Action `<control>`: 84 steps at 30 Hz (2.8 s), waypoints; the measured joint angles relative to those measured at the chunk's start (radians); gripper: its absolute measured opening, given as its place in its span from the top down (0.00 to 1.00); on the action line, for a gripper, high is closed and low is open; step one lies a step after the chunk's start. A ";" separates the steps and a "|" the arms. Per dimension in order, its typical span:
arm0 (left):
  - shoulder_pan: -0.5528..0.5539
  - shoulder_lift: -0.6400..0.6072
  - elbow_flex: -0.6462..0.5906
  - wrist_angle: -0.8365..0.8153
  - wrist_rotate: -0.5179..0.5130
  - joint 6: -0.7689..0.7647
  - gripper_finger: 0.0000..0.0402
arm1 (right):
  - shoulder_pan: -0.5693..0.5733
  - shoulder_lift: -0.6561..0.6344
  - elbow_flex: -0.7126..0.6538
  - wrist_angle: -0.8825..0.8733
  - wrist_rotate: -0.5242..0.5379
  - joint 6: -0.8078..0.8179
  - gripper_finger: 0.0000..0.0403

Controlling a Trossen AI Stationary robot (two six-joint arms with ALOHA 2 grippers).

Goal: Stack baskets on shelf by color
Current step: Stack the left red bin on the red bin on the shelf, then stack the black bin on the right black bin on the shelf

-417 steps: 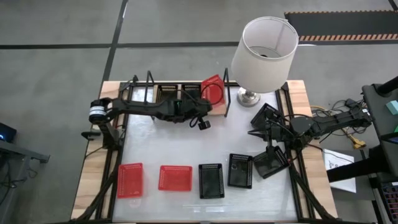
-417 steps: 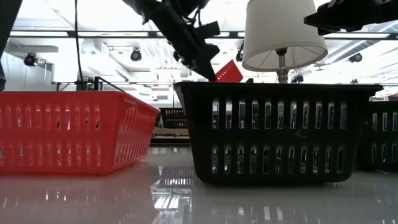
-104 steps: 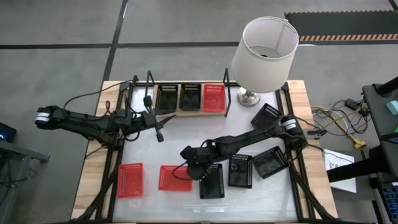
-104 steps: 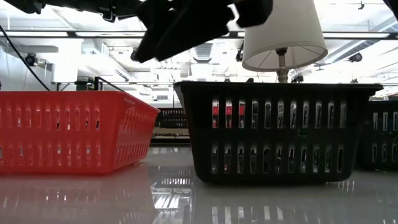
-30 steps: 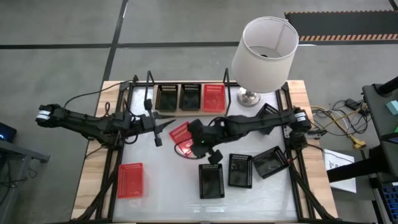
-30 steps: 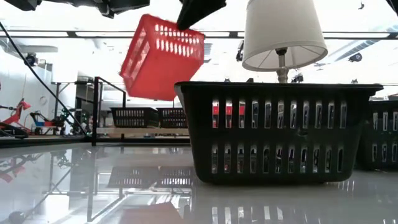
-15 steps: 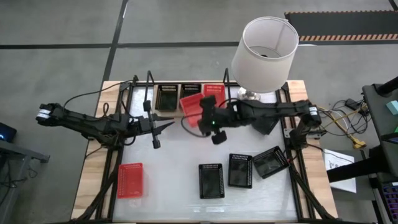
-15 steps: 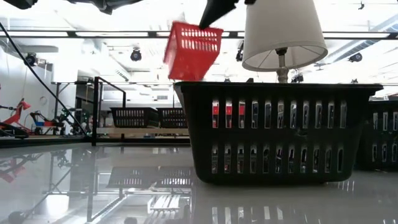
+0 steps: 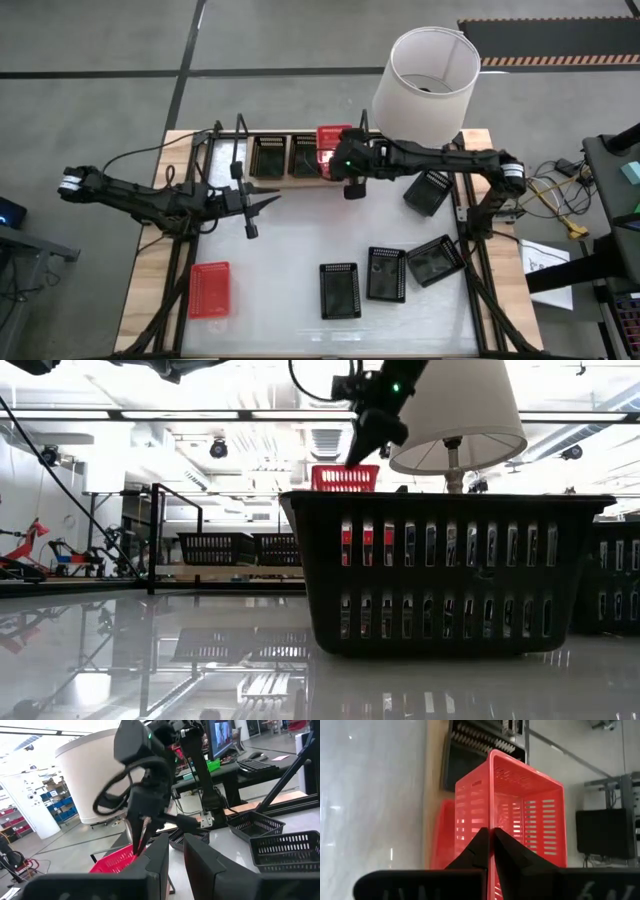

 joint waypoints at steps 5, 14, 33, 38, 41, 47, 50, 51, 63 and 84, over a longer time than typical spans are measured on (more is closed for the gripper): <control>0.001 0.000 0.000 0.000 0.000 0.001 0.89 | -0.009 -0.002 -0.048 0.002 0.049 0.010 0.98; 0.001 0.000 0.000 0.000 0.000 0.001 0.89 | -0.009 -0.002 -0.104 0.016 0.070 0.039 0.98; 0.001 0.000 0.000 0.000 0.000 0.001 0.89 | -0.009 -0.002 -0.135 0.060 0.066 0.072 0.98; 0.001 0.000 0.000 0.000 0.000 0.001 0.89 | -0.009 -0.002 -0.161 0.094 0.066 0.072 0.98; 0.000 0.000 0.000 0.000 0.000 0.001 0.89 | -0.009 -0.002 -0.172 0.102 0.066 0.067 0.98; 0.000 0.000 0.000 0.000 0.000 0.001 0.89 | -0.009 -0.002 -0.177 0.102 0.066 0.063 0.98; 0.000 0.000 0.000 0.000 0.000 0.001 0.89 | -0.009 -0.002 -0.177 0.102 0.066 0.059 0.96; 0.000 0.000 0.000 0.000 0.000 0.001 0.89 | -0.009 -0.002 -0.177 0.102 0.066 0.062 0.95; 0.000 0.000 0.000 0.000 0.000 0.001 0.89 | -0.009 -0.004 -0.177 0.096 0.071 0.064 0.78; 0.001 0.003 0.000 0.001 0.000 0.001 0.89 | 0.085 -0.001 -0.179 0.176 -0.018 0.161 0.98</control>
